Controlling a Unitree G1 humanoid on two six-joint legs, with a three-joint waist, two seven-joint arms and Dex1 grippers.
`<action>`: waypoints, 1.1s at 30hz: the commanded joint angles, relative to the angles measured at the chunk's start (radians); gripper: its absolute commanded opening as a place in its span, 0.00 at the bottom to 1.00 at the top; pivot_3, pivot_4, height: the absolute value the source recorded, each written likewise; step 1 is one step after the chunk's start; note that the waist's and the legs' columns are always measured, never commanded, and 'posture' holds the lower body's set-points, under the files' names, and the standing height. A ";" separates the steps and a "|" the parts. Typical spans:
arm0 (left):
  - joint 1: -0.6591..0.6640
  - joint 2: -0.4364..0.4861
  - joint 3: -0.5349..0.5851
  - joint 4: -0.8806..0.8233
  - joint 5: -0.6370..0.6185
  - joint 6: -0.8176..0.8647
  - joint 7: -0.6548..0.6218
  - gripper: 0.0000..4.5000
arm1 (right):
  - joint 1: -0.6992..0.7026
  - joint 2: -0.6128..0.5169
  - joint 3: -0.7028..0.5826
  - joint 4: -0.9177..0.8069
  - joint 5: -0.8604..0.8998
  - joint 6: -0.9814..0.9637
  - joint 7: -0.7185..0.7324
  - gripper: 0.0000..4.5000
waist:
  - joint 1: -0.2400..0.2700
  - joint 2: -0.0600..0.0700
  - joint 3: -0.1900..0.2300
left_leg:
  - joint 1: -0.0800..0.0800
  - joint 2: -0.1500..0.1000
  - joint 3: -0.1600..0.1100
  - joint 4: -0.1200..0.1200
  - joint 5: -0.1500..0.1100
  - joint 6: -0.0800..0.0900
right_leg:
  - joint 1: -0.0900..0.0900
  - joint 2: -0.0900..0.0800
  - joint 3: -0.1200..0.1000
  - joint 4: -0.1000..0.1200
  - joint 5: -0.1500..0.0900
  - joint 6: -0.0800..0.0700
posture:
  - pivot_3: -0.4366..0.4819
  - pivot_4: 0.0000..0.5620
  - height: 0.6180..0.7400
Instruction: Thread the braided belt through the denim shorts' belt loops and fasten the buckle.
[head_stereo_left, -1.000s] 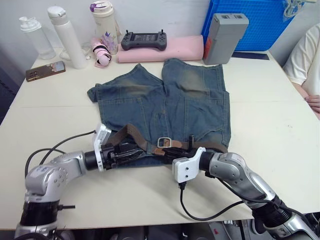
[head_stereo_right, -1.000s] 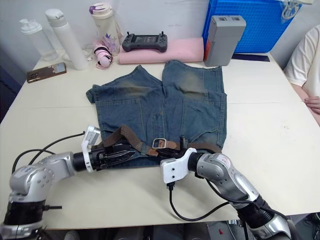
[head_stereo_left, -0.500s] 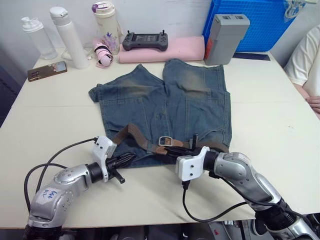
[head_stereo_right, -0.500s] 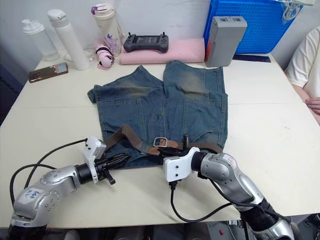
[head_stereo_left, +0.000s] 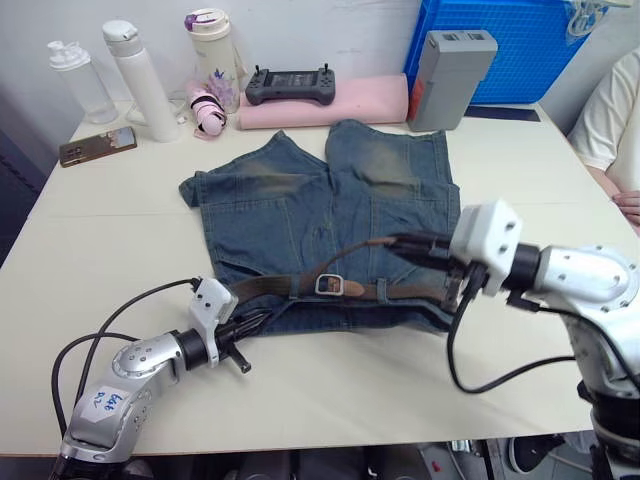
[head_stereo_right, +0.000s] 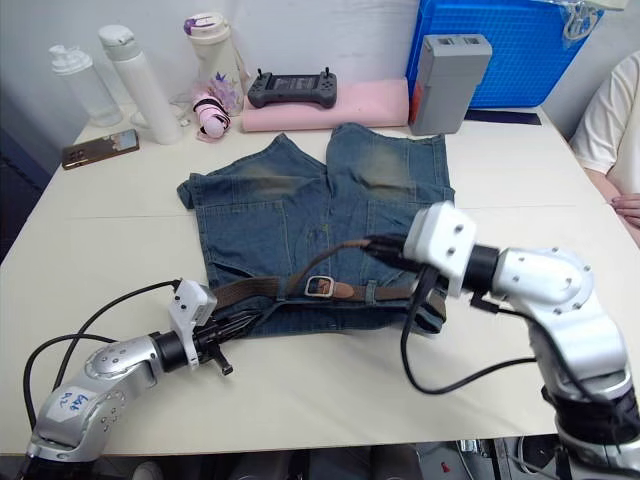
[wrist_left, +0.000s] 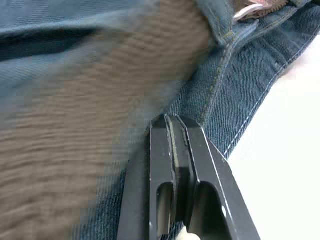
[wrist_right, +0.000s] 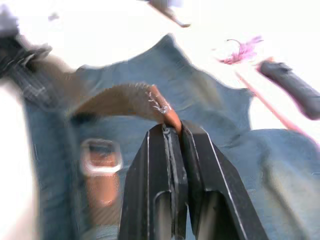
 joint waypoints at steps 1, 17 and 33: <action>0.038 0.007 -0.050 0.070 0.050 0.027 -0.008 0.03 | -0.087 0.005 -0.051 0.063 0.026 0.005 -0.060 0.00 | 0.001 0.001 -0.001 | 0.000 0.000 0.000 0.000 0.000 0.000 | 0.000 0.000 0.000 0.000 0.000 0.000 | 0.48 0.27 0.79; -0.183 0.101 0.291 -0.129 -0.639 0.234 -0.158 0.71 | -0.085 0.037 0.182 0.058 -0.078 -0.104 -0.053 0.00 | 0.006 -0.002 0.001 | -0.003 0.000 -0.001 0.001 0.000 0.000 | -0.003 0.000 -0.001 0.000 0.000 0.000 | 0.48 0.27 0.79; -0.365 -0.009 0.069 0.071 -0.094 -0.196 -0.080 0.79 | -0.096 0.050 0.219 -0.022 -0.038 -0.063 -0.040 0.00 | -0.002 -0.003 0.002 | -0.004 -0.001 0.001 0.000 0.000 0.000 | -0.003 0.000 -0.004 0.000 0.000 0.000 | 0.48 0.27 0.79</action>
